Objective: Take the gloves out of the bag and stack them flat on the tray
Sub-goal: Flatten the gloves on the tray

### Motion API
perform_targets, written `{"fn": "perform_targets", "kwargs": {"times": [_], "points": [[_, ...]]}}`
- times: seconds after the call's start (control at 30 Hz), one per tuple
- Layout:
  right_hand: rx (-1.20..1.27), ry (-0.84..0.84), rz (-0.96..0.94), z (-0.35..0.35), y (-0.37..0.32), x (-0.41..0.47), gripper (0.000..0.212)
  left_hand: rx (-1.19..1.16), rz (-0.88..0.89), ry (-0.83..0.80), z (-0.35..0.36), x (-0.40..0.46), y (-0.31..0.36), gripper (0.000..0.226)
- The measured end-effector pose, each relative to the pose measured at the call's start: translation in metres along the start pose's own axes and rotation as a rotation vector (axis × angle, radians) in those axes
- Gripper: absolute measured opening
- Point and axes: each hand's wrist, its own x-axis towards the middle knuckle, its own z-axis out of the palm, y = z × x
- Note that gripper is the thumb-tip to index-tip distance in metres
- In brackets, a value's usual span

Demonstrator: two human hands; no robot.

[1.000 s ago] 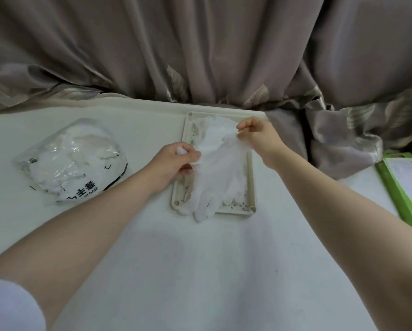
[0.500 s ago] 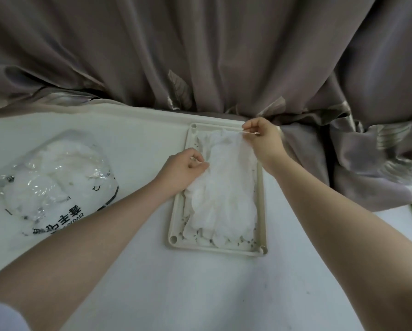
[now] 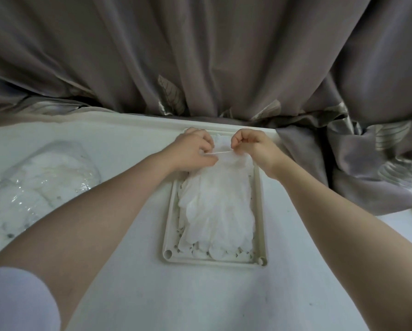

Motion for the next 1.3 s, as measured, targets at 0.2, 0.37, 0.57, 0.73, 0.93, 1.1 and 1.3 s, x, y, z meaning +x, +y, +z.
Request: {"fn": "perform_targets", "kwargs": {"times": [0.2,0.37,0.57,0.73,0.93,1.1,1.3], "points": [[0.017,0.014,0.003,-0.006,0.009,0.001,0.028,-0.201,-0.047,-0.006,-0.026,-0.006,-0.011,0.029],[-0.287,-0.013,-0.044,0.015,0.008,0.002,0.058,-0.174,0.013,0.009,-0.020,-0.003,0.002,0.022],[-0.385,-0.062,-0.077,0.007,0.005,0.003,0.022,-0.048,0.080,0.005,-0.028,-0.003,0.007,0.020],[-0.300,-0.015,0.033,-0.013,0.010,0.002,0.024,0.129,0.168,0.146,-0.024,0.005,-0.004,0.014],[-0.338,0.187,0.043,-0.003,0.020,0.019,0.003,0.204,0.182,0.253,-0.007,0.014,-0.004,0.039],[-0.490,0.316,-0.075,0.016,0.030,-0.001,0.074,0.171,0.104,0.242,0.009,-0.013,0.004,0.065],[-0.813,-0.097,-0.218,0.061,0.063,-0.074,0.080,0.540,0.047,-0.074,0.061,-0.083,-0.012,0.100]]}}
